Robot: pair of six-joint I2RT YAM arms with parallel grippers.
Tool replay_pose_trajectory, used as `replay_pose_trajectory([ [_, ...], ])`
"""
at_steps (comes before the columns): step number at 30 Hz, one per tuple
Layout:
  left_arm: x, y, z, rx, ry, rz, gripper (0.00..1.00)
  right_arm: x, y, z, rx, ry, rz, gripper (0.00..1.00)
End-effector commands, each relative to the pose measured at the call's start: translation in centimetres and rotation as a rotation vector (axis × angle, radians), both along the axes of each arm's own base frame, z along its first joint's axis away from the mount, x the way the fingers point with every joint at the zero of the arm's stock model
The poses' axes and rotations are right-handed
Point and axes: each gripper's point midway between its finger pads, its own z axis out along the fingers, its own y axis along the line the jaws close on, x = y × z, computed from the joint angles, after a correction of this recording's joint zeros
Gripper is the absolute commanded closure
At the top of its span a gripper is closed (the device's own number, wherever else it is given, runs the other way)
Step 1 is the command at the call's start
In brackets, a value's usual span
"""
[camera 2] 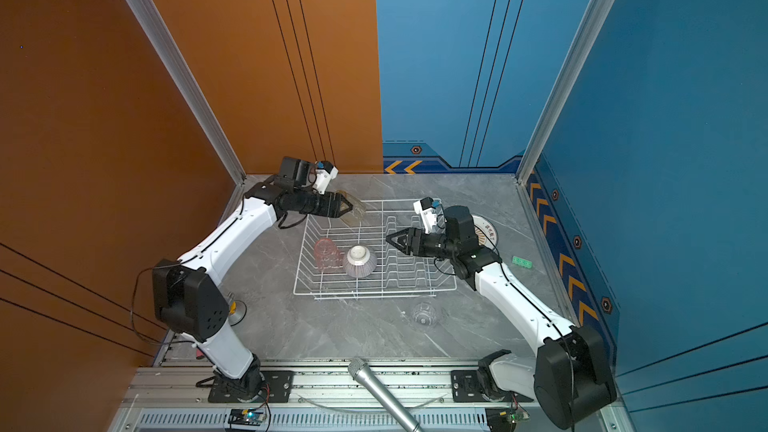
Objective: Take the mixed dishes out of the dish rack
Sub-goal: 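Lift the yellow cup with the left gripper while the right gripper approaches, then close the right gripper on the yellow cup held up by the left gripper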
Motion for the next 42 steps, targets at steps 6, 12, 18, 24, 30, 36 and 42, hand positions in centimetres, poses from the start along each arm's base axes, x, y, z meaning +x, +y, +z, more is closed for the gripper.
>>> replay_pose_trajectory([
  [6,-2.2,-3.2,5.0,-0.246,-0.067,-0.128,0.66,1.4,0.7,2.0,0.117,-0.054,0.016,0.43],
  [12,-3.2,-4.5,7.0,-0.367,-0.094,-0.184,0.66,2.2,1.1,3.4,0.202,-0.083,0.021,0.44],
  [18,-3.8,-5.9,8.5,-0.492,-0.109,-0.254,0.65,3.1,1.4,4.3,0.263,-0.096,0.028,0.44],
  [24,-4.7,-7.5,8.5,-0.532,-0.085,-0.313,0.65,3.6,1.6,5.3,0.282,-0.124,0.032,0.45],
  [30,-5.0,-8.8,8.7,-0.581,-0.072,-0.353,0.65,4.3,1.6,6.8,0.305,-0.172,0.035,0.45],
  [36,-5.0,-9.5,8.7,-0.598,-0.06,-0.368,0.65,4.4,1.7,8.9,0.349,-0.221,0.055,0.45],
  [42,-5.2,-10.3,8.5,-0.61,-0.049,-0.388,0.65,4.4,1.5,10.6,0.378,-0.267,0.059,0.47],
])
